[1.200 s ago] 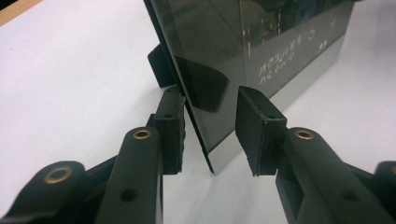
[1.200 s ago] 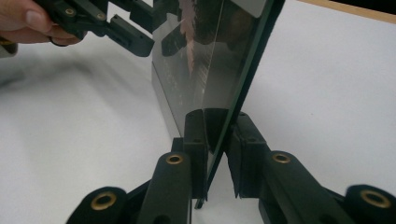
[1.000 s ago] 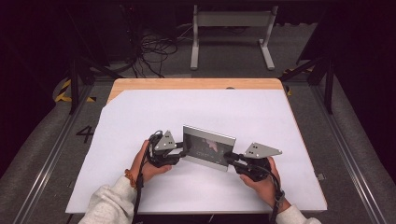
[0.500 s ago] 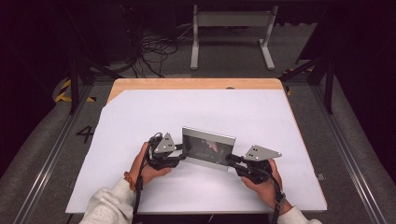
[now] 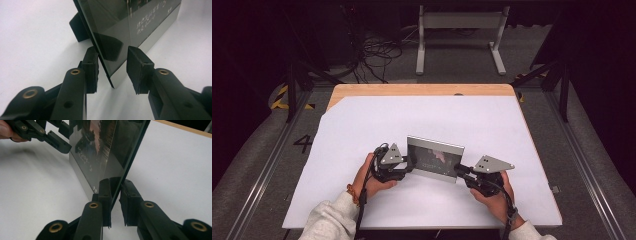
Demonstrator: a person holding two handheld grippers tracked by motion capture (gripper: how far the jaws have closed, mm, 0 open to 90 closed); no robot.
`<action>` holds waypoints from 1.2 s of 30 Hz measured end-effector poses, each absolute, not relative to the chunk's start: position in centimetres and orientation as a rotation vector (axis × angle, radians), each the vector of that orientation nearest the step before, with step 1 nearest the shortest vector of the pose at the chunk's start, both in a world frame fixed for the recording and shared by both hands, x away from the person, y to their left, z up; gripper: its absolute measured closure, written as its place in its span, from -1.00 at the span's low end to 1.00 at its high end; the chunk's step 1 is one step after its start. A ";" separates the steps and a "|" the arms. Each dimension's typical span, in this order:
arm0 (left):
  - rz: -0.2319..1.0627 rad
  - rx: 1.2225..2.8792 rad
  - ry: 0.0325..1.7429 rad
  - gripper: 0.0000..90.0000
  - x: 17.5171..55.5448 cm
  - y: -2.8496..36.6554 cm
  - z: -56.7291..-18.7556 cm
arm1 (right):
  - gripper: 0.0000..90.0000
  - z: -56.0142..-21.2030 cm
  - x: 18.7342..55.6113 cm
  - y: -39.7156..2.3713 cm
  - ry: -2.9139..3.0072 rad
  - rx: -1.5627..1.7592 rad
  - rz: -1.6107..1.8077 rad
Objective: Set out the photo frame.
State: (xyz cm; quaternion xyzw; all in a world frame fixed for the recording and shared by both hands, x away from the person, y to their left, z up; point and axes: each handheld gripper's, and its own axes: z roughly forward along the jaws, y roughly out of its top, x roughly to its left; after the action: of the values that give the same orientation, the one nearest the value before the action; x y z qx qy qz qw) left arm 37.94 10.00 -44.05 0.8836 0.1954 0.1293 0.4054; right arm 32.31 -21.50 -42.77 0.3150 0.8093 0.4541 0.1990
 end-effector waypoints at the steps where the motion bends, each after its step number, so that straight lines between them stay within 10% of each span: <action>1: 0.326 2.234 0.493 0.40 37.9 9.9 -44.1 | 0.76 -42.8 32.3 -21.5 2.260 0.880 1.266; 36: 0.359 2.253 0.528 0.55 37.2 9.9 -44.5 | 0.68 -42.9 33.8 -21.3 2.230 0.919 1.267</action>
State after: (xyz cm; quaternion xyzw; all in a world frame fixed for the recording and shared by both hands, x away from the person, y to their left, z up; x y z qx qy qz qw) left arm 37.24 9.92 -44.45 0.8863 0.2076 0.1412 0.3891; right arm 33.84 -21.29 -42.88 0.3301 0.8008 0.4549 0.2071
